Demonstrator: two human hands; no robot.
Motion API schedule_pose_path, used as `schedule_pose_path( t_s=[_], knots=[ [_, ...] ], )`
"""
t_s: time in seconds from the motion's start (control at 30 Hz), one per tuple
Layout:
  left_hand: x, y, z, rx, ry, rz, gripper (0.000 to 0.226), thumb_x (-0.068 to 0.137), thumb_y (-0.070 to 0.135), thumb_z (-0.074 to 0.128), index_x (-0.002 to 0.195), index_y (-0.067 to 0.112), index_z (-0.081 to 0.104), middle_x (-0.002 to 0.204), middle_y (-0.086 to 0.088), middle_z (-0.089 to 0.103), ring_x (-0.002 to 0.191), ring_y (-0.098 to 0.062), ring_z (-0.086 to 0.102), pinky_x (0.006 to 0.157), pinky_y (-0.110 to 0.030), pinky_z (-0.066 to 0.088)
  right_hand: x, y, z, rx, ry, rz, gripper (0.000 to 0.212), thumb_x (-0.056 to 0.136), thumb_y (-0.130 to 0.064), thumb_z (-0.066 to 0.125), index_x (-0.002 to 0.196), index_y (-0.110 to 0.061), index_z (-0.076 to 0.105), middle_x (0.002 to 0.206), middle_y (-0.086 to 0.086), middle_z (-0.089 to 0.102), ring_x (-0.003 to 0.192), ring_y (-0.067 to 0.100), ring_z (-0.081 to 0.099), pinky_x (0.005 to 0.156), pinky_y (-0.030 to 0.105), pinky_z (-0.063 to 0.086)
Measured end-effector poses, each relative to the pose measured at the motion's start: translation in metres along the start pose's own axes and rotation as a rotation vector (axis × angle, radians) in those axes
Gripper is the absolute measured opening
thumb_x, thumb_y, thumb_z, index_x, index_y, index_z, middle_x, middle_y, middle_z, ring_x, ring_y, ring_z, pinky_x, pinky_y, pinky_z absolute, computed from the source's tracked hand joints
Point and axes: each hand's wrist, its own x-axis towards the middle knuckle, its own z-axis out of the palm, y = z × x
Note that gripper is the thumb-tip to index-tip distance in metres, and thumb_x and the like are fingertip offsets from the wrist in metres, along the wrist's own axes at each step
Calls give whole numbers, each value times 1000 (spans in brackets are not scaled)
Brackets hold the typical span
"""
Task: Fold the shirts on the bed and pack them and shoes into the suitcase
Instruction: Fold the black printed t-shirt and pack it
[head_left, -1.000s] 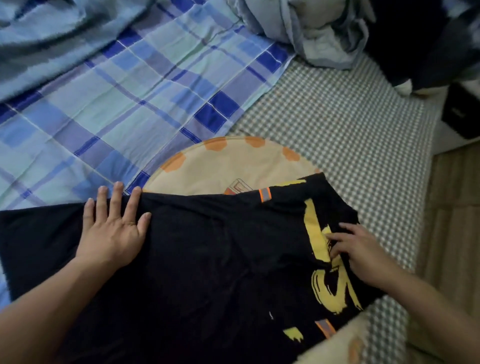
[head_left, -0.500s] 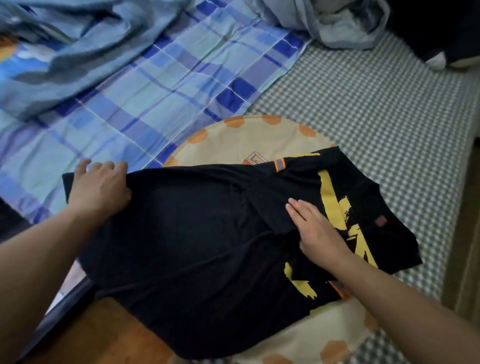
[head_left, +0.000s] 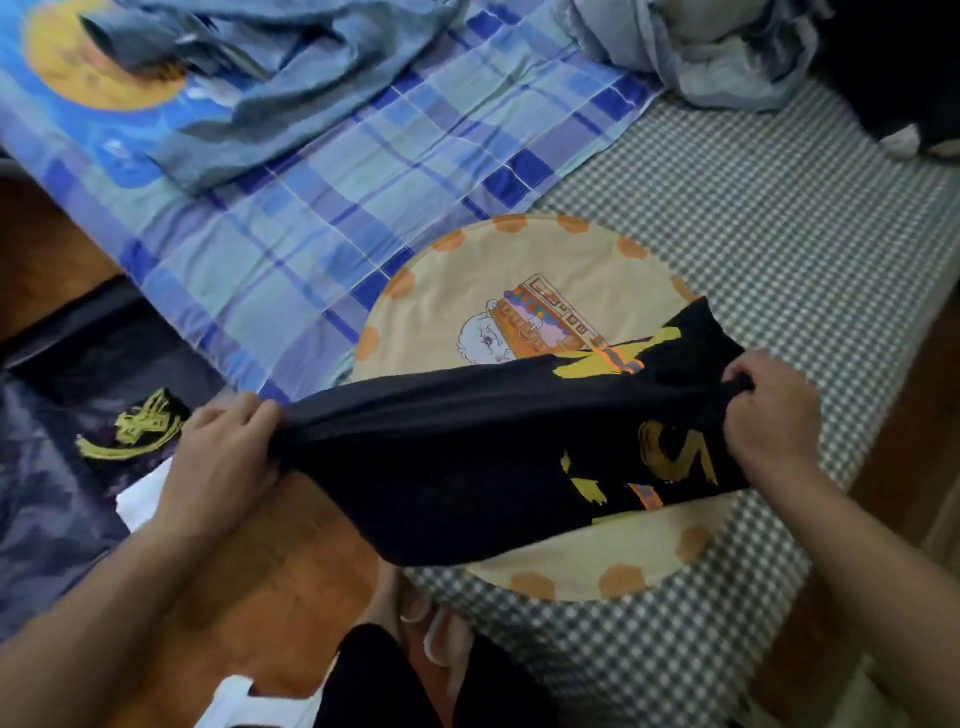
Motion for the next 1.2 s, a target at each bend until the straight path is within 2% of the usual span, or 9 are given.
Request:
schedule_pose_path(
  t_s=[0.23, 0.37, 0.63, 0.77, 0.83, 0.93, 1.03, 1.13, 1.2],
  knots=[
    [-86, 46, 100, -74, -360, 4, 32, 68, 0, 64, 94, 15, 53, 81, -6, 45, 60, -36, 54, 51, -37, 37, -76, 67, 70, -247, -410, 50, 29, 79, 14, 45, 76, -13, 52, 76, 1, 50, 75, 29, 46, 58, 39, 29],
    [-86, 55, 132, -153, -417, -40, 35, 71, -5, 67, 95, 13, 50, 85, -6, 43, 66, -34, 53, 49, -43, 44, -79, 68, 89, -233, -267, 137, 29, 79, 16, 42, 76, -9, 56, 77, 6, 54, 76, 31, 49, 64, 42, 39],
    [-137, 39, 83, -215, -233, -43, 17, 72, -1, 51, 83, 10, 45, 84, -9, 40, 65, -39, 47, 46, -37, 27, -75, 53, 37, -374, 14, 232, 32, 81, 16, 41, 95, 0, 65, 100, 20, 62, 94, 39, 56, 82, 48, 46],
    [-156, 49, 104, -226, -466, -15, 42, 62, -8, 71, 90, 13, 48, 85, -6, 41, 66, -33, 49, 47, -38, 34, -92, 62, 42, -623, -201, 77, 23, 79, 12, 53, 91, -1, 68, 90, 15, 54, 94, 40, 49, 76, 45, 44],
    [-158, 51, 129, -172, -592, 30, 55, 68, 5, 76, 115, 19, 51, 104, -6, 50, 88, -31, 55, 63, -42, 50, -104, 66, 56, -830, -413, 39, 22, 82, -1, 62, 101, -9, 70, 109, 18, 57, 109, 41, 45, 98, 52, 40],
    [-128, 46, 146, -381, -705, -448, 61, 89, 20, 65, 145, 20, 40, 141, -12, 44, 124, -31, 48, 97, -43, 50, -99, 39, 77, -818, -352, -32, 29, 79, -3, 64, 107, -8, 68, 137, 26, 48, 132, 46, 33, 115, 59, 20],
    [-76, 21, 157, -995, -372, -1060, 69, 92, 12, 61, 154, 16, 32, 149, -13, 44, 130, -31, 49, 106, -46, 48, -66, -17, 105, -516, -281, -297, 55, 68, 10, 63, 120, -5, 66, 139, 21, 50, 131, 41, 37, 109, 57, 33],
    [-32, 2, 164, -1394, -201, -1238, 58, 73, 4, 60, 131, 11, 53, 115, -5, 67, 109, -26, 61, 80, -35, 58, -19, -67, 148, -388, -433, -351, 71, 73, 9, 59, 141, -13, 52, 147, 10, 44, 138, 32, 33, 116, 49, 29],
    [-24, 3, 163, -1451, -217, -1282, 43, 70, 5, 56, 112, 9, 60, 90, -3, 65, 90, -26, 58, 56, -25, 51, -2, -86, 177, -353, -555, -332, 63, 77, 6, 56, 136, -17, 52, 138, 8, 48, 133, 31, 37, 112, 45, 33]
  ],
)
